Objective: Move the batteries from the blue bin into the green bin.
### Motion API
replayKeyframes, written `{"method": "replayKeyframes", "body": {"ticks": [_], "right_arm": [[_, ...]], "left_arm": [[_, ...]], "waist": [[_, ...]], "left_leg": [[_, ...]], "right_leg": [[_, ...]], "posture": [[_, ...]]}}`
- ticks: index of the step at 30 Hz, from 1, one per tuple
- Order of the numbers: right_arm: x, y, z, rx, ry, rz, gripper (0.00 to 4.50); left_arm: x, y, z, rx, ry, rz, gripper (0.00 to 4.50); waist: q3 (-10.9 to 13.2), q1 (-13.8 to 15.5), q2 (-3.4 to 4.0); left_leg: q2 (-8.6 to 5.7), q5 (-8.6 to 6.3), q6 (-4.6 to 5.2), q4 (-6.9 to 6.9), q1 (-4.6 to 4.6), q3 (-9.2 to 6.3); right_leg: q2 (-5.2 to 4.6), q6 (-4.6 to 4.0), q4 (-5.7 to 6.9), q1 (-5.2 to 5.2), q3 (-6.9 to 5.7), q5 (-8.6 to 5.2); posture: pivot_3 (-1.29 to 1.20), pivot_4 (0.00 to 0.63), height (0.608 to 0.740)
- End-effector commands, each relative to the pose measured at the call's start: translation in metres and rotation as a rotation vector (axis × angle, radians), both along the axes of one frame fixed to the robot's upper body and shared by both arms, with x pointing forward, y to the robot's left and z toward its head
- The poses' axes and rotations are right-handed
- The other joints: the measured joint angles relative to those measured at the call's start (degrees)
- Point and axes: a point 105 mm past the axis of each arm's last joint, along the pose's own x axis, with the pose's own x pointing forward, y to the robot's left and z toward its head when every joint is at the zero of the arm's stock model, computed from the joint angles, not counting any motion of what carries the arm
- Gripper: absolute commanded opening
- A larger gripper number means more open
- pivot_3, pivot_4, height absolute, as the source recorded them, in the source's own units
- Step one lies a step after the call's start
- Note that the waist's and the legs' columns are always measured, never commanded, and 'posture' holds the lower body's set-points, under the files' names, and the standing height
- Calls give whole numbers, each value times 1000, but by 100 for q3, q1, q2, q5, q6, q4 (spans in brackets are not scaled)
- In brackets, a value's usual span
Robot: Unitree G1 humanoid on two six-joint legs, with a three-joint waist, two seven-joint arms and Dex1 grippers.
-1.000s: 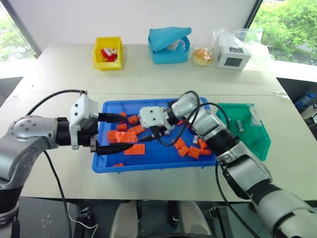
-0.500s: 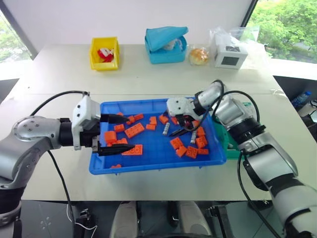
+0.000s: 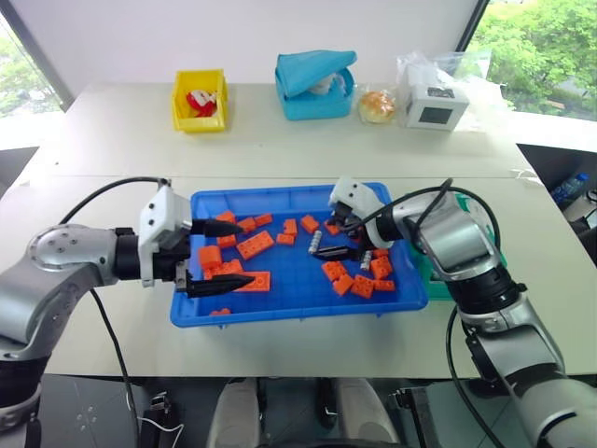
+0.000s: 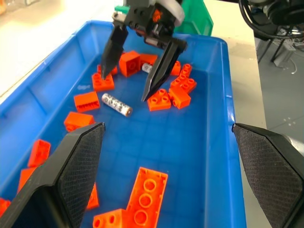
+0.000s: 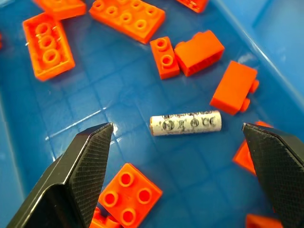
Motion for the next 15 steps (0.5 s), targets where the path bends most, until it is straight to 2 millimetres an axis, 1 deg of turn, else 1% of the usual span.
{"method": "replayKeyframes", "body": {"ticks": [1,7,15], "right_arm": [[-1,5,7,47,-21,-36,4467],[5,5,-6,52,-19,-85,4467],[12,12,-16,62,-15,-87,4467]], "left_arm": [[1,-3,6,-5,-32,-28,4500],[3,-7,7,-8,-37,-40,4500],[4,-7,7,-12,-41,-39,4500]], "waist": [[0,-2,0],[0,-4,-1],[-1,-11,-2]], "left_leg": [[0,0,0,0,0,0],[0,0,0,0,-1,0],[0,0,0,-1,0,-2]], "right_leg": [[0,1,0,0,0,1],[0,4,-1,0,0,2],[2,14,-1,1,0,7]], "posture": [[0,150,736],[0,150,736],[0,150,736]]}}
